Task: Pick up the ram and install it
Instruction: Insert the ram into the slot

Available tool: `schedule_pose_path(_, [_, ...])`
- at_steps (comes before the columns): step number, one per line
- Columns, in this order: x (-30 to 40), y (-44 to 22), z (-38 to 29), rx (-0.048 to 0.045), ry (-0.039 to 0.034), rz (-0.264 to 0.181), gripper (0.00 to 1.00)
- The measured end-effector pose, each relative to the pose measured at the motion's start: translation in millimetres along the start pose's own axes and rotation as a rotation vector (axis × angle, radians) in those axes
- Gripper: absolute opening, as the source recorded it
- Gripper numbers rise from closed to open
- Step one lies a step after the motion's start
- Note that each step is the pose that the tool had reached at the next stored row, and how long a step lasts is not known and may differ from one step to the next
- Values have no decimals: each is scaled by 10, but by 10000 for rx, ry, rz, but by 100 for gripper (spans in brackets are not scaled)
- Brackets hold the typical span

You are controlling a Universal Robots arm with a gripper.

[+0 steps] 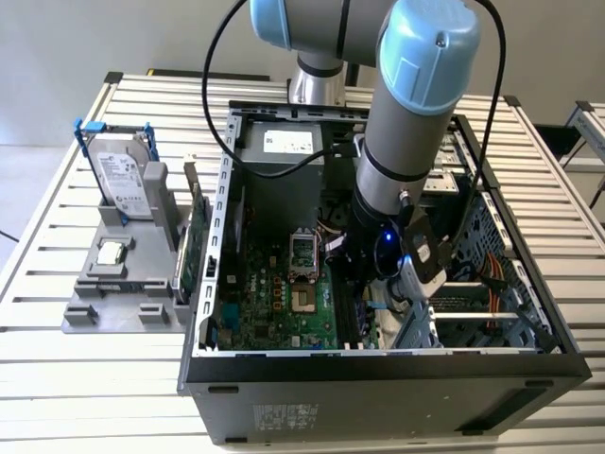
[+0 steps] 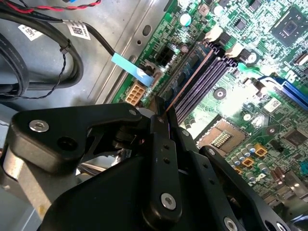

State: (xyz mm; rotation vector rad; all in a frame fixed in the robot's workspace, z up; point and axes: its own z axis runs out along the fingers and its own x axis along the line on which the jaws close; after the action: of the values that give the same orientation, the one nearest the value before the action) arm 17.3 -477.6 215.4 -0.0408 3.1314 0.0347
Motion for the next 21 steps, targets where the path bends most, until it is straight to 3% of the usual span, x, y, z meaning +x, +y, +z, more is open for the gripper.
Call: schedule_pose_path(21, [16,-1,47,1,0,37,0])
